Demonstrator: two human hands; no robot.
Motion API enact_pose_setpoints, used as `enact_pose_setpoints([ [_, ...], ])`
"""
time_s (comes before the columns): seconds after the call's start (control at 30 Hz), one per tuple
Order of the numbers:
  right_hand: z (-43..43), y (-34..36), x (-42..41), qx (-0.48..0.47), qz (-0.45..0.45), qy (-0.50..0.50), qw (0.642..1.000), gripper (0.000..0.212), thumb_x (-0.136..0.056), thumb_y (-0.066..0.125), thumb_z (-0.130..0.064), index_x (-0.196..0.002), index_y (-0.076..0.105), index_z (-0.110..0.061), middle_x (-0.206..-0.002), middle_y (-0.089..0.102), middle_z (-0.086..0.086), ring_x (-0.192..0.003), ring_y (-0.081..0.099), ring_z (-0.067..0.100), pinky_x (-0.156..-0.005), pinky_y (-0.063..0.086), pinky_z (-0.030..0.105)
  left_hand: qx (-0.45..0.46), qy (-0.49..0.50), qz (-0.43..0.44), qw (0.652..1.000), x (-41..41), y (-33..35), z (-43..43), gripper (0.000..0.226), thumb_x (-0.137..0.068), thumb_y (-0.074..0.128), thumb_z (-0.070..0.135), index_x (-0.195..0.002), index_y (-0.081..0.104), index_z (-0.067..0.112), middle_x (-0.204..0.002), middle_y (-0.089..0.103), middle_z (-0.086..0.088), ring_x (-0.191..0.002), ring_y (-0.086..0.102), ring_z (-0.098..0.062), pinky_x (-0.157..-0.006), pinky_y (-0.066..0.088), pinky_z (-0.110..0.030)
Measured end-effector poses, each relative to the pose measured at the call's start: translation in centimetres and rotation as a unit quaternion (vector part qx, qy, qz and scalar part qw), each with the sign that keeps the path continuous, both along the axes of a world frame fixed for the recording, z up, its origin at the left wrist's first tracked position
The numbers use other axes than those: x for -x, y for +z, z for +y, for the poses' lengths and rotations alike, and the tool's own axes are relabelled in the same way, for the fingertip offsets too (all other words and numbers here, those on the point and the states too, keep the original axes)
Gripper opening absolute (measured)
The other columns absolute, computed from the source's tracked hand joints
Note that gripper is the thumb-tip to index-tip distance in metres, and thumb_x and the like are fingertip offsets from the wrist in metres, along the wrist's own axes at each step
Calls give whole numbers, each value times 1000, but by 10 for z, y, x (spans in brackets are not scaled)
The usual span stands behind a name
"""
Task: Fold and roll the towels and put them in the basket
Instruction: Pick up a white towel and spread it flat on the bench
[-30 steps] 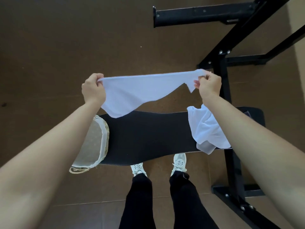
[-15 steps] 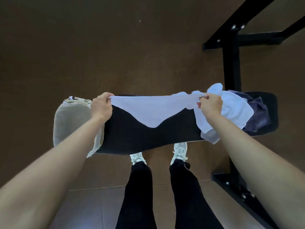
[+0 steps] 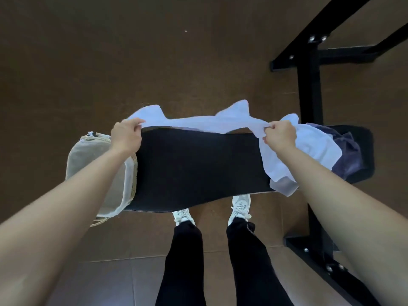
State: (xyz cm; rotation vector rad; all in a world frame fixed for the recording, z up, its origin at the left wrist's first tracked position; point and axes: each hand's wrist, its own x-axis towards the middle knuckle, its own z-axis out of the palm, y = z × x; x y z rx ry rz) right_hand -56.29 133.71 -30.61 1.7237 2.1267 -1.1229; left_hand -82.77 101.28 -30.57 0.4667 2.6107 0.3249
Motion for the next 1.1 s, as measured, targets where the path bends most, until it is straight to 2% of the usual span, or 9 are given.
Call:
enact_pose_setpoints([
  [0.17, 14, 4, 23, -23, 89, -60, 994, 39, -89, 52, -16, -53, 66, -22, -60, 60, -6, -80, 75, 35, -80, 61, 55, -97, 28, 53, 994, 22, 14, 11, 39, -99, 43, 9, -123, 73, 19, -114, 75, -12, -106, 66, -36, -91, 50, -40],
  [0.3, 12, 25, 30, -135, 197, -84, 967, 27, -93, 56, -15, -102, 80, -24, -73, 67, -8, -77, 65, 13, -74, 58, 30, -226, 41, 155, 961, 16, 30, 11, 37, -100, 43, 9, -123, 71, 13, -129, 71, -4, -130, 60, -26, -111, 42, -27],
  [0.37, -5, 28, 14, -186, 212, -70, 957, 20, -98, 56, -22, -97, 76, -20, -74, 66, 5, -75, 57, 18, -69, 48, 29, -234, 32, 168, 957, -10, 21, -3, 35, -102, 43, 8, -124, 70, 9, -129, 69, -7, -133, 56, -29, -112, 35, -19],
  [0.5, -53, 7, -44, -117, 109, -58, 985, 24, -92, 50, -18, -93, 74, -17, -62, 52, 4, -69, 41, 23, -70, 39, 33, -160, 17, 49, 986, -70, -23, -51, 36, -97, 44, 0, -120, 71, 4, -126, 71, -14, -133, 56, -37, -115, 40, -41],
  [0.6, -80, -8, -74, -67, 51, -48, 995, 38, -94, 51, -3, -123, 74, -15, -92, 72, 11, -96, 63, 32, -79, 38, 23, -83, 20, -8, 996, -97, -47, -75, 35, -100, 47, -4, -125, 70, 4, -138, 65, -15, -142, 47, -36, -117, 35, -45],
  [0.73, -108, -28, -102, -11, -12, -51, 999, 40, -99, 50, -8, -135, 66, -10, -124, 72, 14, -117, 63, 31, -96, 40, 23, 0, 5, -77, 997, -126, -77, -106, 32, -103, 48, 1, -128, 69, 2, -144, 61, -13, -145, 42, -36, -119, 30, -43],
  [0.83, -124, -46, -124, 22, -59, -41, 997, 44, -99, 50, -11, -141, 62, -11, -126, 71, 12, -111, 65, 29, -105, 45, 35, 36, -9, -95, 995, -147, -88, -124, 29, -101, 49, -3, -118, 72, -2, -131, 67, -17, -132, 50, -38, -110, 35, -39],
  [0.97, -139, -64, -143, 62, -125, 37, 990, 39, -96, 50, -10, -132, 64, -7, -111, 72, 17, -110, 61, 39, -94, 47, 44, 106, -60, -125, 985, -164, -98, -137, 29, -104, 46, 3, -120, 70, -1, -139, 61, -17, -137, 43, -36, -114, 32, -43],
  [1.1, -141, -77, -154, 120, -219, 107, 962, 13, -86, 50, -15, -73, 51, -14, -86, 60, 12, -93, 62, 41, -66, 39, 39, 238, -94, -169, 952, -170, -105, -140, 33, -100, 49, 20, -124, 70, 15, -148, 55, -6, -140, 39, -33, -110, 40, -49],
])
